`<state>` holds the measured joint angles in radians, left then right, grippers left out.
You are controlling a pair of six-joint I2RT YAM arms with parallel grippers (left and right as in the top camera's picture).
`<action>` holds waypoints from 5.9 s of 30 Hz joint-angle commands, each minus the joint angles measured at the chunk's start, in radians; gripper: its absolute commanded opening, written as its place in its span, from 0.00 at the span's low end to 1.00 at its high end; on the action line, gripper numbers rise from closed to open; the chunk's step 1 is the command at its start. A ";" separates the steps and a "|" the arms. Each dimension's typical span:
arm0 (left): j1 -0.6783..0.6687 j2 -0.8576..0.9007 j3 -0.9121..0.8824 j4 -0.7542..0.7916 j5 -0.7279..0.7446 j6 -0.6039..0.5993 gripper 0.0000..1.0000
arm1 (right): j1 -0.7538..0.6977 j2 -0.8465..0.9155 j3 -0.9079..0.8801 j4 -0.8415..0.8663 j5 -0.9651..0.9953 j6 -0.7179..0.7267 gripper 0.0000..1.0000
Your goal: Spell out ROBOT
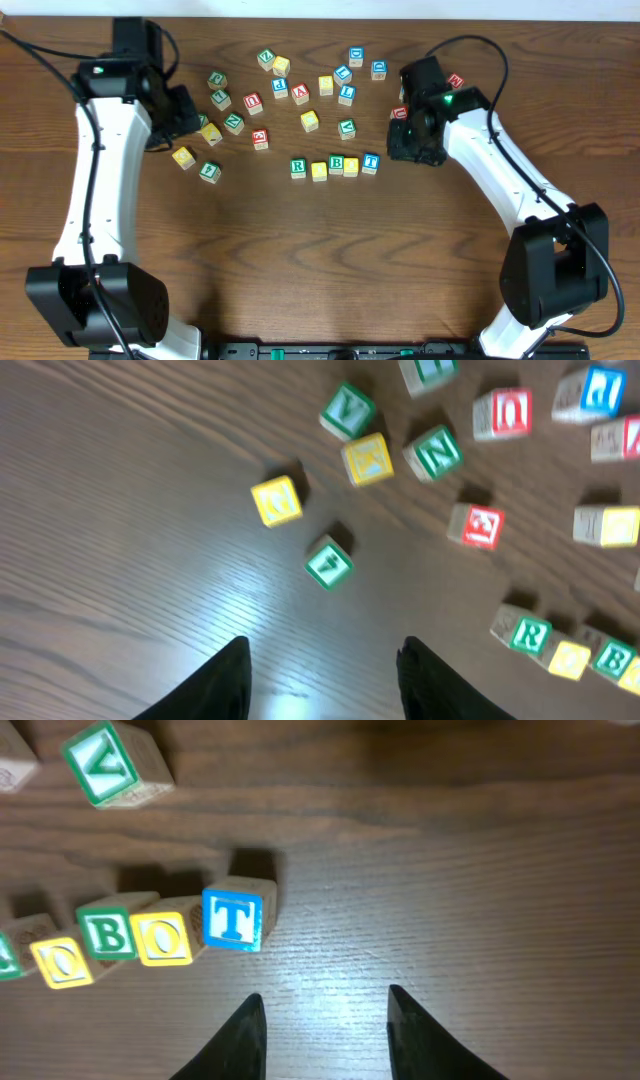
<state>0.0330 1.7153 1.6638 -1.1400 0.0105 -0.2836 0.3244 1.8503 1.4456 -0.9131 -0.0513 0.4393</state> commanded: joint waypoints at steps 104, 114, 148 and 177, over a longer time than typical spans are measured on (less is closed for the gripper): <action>-0.151 0.013 -0.157 0.166 0.004 -0.062 0.31 | 0.056 0.133 -0.223 0.563 -0.068 -0.061 0.13; -0.151 0.013 -0.157 0.170 0.005 -0.062 0.31 | 0.070 0.133 -0.223 0.571 -0.072 -0.076 0.14; -0.151 0.013 -0.157 0.170 0.004 -0.062 0.31 | 0.177 0.174 -0.129 0.690 -0.097 -0.006 0.05; -0.151 0.013 -0.157 0.170 0.004 -0.062 0.31 | 0.201 0.182 -0.129 0.602 -0.094 0.047 0.01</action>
<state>-0.1162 1.7214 1.5112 -0.9684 0.0204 -0.3405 0.5186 2.0159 1.3025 -0.3050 -0.1566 0.4706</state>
